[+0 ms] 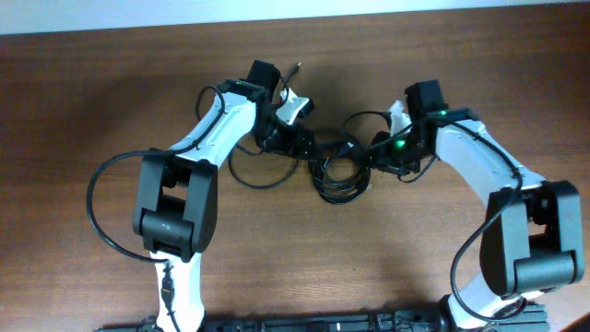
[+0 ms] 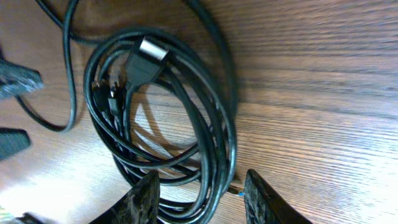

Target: Untangle cables

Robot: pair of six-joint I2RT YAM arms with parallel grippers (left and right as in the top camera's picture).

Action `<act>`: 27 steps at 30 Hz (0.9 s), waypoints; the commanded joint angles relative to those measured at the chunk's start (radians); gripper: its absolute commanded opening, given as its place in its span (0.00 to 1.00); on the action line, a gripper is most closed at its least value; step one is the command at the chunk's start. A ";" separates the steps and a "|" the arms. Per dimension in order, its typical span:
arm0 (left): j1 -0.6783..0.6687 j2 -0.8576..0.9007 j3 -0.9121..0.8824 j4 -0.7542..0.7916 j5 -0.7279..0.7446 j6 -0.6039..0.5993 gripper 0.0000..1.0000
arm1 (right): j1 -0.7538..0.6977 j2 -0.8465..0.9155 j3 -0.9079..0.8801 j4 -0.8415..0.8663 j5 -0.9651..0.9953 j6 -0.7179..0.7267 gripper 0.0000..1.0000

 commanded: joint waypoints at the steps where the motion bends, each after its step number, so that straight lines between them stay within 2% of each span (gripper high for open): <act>1: 0.002 0.013 0.020 -0.002 -0.016 -0.002 0.72 | 0.058 0.045 0.012 0.016 0.077 0.002 0.38; 6: 0.002 0.013 0.020 -0.002 -0.016 -0.006 0.72 | 0.114 0.106 0.012 0.097 0.188 0.002 0.38; 9: 0.002 0.013 0.020 -0.006 -0.016 -0.006 0.72 | 0.114 0.106 0.011 0.101 0.188 0.002 0.26; 11: 0.002 0.013 0.020 -0.013 -0.016 -0.006 0.72 | 0.114 0.106 -0.006 0.093 0.188 0.013 0.25; 13: 0.001 0.013 0.020 -0.020 -0.016 -0.010 0.72 | 0.114 0.106 -0.032 0.094 0.188 0.084 0.25; 17: -0.012 0.014 0.020 -0.024 -0.016 -0.028 0.74 | 0.114 0.107 -0.044 0.110 0.169 0.088 0.04; 21: -0.060 0.034 0.020 -0.007 -0.045 -0.029 0.73 | 0.114 0.107 -0.044 0.135 0.127 0.088 0.04; 27: -0.095 0.035 0.020 0.131 -0.136 -0.094 0.69 | 0.114 0.107 -0.044 0.135 0.127 0.087 0.04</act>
